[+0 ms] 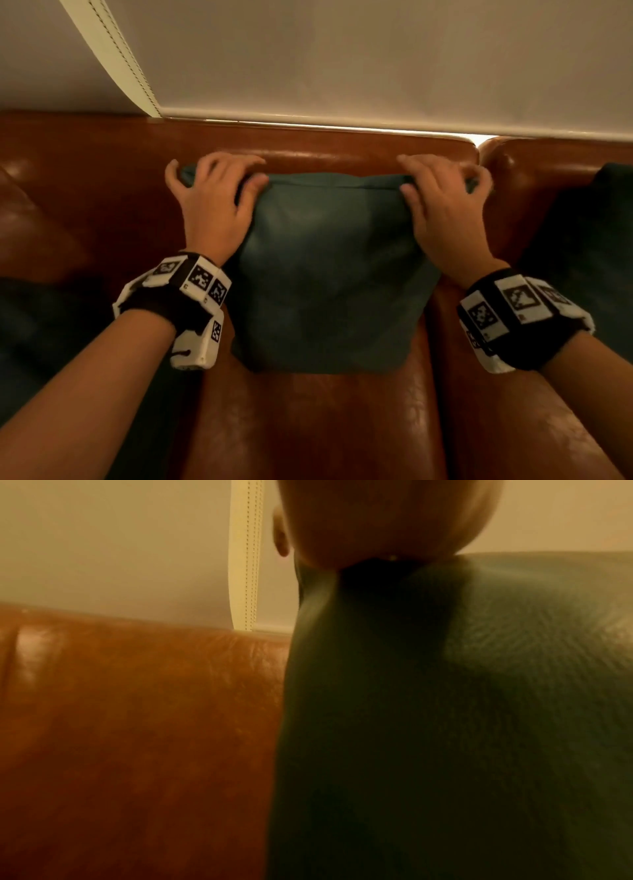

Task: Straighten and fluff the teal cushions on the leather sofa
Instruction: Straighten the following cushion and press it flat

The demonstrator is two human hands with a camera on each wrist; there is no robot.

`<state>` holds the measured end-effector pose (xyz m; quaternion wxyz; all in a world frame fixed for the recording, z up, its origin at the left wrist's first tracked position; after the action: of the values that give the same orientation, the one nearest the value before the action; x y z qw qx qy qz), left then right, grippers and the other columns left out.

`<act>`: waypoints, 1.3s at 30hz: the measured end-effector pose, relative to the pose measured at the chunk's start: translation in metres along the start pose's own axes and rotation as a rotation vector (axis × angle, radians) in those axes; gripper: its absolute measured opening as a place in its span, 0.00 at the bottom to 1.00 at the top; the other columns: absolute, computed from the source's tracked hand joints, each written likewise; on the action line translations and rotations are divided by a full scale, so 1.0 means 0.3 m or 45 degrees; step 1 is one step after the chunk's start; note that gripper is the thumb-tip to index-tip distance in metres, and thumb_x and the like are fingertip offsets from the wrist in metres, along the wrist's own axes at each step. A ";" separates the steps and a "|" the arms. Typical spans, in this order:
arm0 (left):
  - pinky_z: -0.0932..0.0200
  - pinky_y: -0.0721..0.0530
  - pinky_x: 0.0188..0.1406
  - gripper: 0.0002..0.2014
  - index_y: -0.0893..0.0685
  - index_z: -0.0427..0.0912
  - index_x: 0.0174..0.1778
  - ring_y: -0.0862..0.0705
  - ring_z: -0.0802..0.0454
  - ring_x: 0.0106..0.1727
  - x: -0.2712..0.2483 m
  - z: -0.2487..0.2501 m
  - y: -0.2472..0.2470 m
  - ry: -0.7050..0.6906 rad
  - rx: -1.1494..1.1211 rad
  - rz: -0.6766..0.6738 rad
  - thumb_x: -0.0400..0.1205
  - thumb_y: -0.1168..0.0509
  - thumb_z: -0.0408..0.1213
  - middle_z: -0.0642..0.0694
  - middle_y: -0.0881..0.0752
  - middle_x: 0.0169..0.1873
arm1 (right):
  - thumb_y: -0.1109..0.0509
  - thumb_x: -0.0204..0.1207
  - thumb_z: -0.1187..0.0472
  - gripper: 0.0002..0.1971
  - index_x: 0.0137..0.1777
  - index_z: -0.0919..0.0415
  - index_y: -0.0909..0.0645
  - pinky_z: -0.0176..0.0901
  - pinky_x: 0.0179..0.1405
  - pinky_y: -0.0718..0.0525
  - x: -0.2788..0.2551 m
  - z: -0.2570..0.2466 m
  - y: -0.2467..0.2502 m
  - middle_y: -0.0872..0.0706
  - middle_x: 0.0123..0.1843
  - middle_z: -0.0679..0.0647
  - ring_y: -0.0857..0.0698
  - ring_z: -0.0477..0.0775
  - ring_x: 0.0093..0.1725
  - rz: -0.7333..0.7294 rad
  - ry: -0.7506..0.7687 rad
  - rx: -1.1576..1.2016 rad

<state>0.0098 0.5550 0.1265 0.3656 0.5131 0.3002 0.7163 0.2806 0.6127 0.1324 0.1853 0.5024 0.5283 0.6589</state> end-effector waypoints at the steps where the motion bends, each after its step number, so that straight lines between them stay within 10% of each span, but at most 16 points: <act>1: 0.32 0.47 0.72 0.13 0.18 0.55 0.59 0.25 0.53 0.64 -0.014 0.014 -0.006 -0.070 -0.001 -0.046 0.85 0.43 0.53 0.56 0.15 0.56 | 0.44 0.84 0.50 0.19 0.71 0.54 0.26 0.65 0.72 0.43 -0.004 -0.027 -0.017 0.19 0.64 0.53 0.22 0.55 0.67 -0.043 0.056 0.082; 7: 0.33 0.41 0.67 0.11 0.16 0.52 0.47 0.23 0.49 0.58 0.054 0.031 0.003 0.039 -0.005 0.045 0.82 0.41 0.52 0.54 0.14 0.48 | 0.38 0.82 0.52 0.12 0.49 0.58 0.17 0.50 0.62 0.39 0.084 -0.054 -0.008 0.15 0.45 0.54 0.18 0.59 0.49 0.141 -0.012 0.265; 10: 0.27 0.49 0.72 0.10 0.16 0.54 0.55 0.29 0.51 0.71 0.008 0.025 -0.016 0.232 -0.115 0.099 0.83 0.41 0.48 0.52 0.20 0.63 | 0.36 0.81 0.53 0.13 0.61 0.56 0.18 0.66 0.73 0.40 0.015 -0.112 0.037 0.16 0.59 0.57 0.22 0.60 0.65 0.245 -0.054 0.167; 14: 0.25 0.63 0.72 0.21 0.31 0.55 0.76 0.47 0.47 0.83 -0.209 0.053 0.012 -0.060 -0.203 0.180 0.86 0.46 0.48 0.46 0.37 0.80 | 0.35 0.74 0.35 0.33 0.78 0.40 0.38 0.86 0.68 0.47 -0.334 -0.355 -0.014 0.40 0.83 0.54 0.46 0.66 0.82 0.015 0.452 0.012; 18: 0.14 0.60 0.66 0.41 0.52 0.68 0.80 0.62 0.40 0.83 -0.523 0.084 -0.162 -0.512 0.132 -0.287 0.72 0.48 0.74 0.46 0.58 0.84 | 0.27 0.50 0.24 0.60 0.82 0.34 0.55 0.97 0.56 0.53 -0.541 -0.329 -0.245 0.63 0.86 0.52 0.60 0.69 0.83 -0.399 0.598 -0.288; 23: 0.13 0.53 0.61 0.45 0.47 0.62 0.77 0.68 0.38 0.82 -0.468 0.000 -0.326 -0.433 0.312 -0.541 0.64 0.51 0.76 0.44 0.65 0.83 | 0.24 0.42 0.25 0.70 0.81 0.34 0.63 0.97 0.52 0.53 -0.417 -0.262 -0.378 0.67 0.85 0.50 0.54 0.65 0.80 -0.521 0.520 -0.326; 27: 0.11 0.54 0.61 0.45 0.48 0.62 0.78 0.65 0.39 0.83 -0.461 0.013 -0.314 -0.441 0.318 -0.497 0.65 0.51 0.77 0.48 0.67 0.82 | 0.25 0.45 0.25 0.67 0.81 0.34 0.61 0.97 0.56 0.55 -0.417 -0.265 -0.370 0.65 0.85 0.50 0.60 0.65 0.83 -0.480 0.527 -0.315; 32: 0.15 0.62 0.67 0.32 0.52 0.67 0.81 0.59 0.43 0.84 -0.435 0.058 -0.183 -0.449 0.139 -0.267 0.81 0.55 0.68 0.49 0.56 0.83 | 0.43 0.73 0.27 0.41 0.83 0.39 0.52 0.93 0.64 0.57 -0.370 -0.256 -0.235 0.59 0.86 0.49 0.57 0.59 0.85 -0.128 0.442 -0.112; 39: 0.18 0.59 0.72 0.26 0.43 0.63 0.79 0.52 0.37 0.83 -0.304 0.109 -0.232 -0.243 0.136 -0.328 0.84 0.55 0.62 0.44 0.47 0.82 | 0.46 0.71 0.24 0.43 0.83 0.39 0.53 0.91 0.65 0.60 -0.252 -0.208 -0.296 0.56 0.86 0.51 0.56 0.59 0.85 -0.173 0.339 -0.146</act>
<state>0.0748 0.5195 0.0331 0.4532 0.5548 0.3650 0.5946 0.2340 0.5554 0.0228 0.1863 0.3623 0.5426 0.7346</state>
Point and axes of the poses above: each hand's wrist, its own x-axis towards the middle knuckle, its own y-axis out of the back of the hand, z = x × y, the point moved 8 cm from there along x, towards the middle knuckle
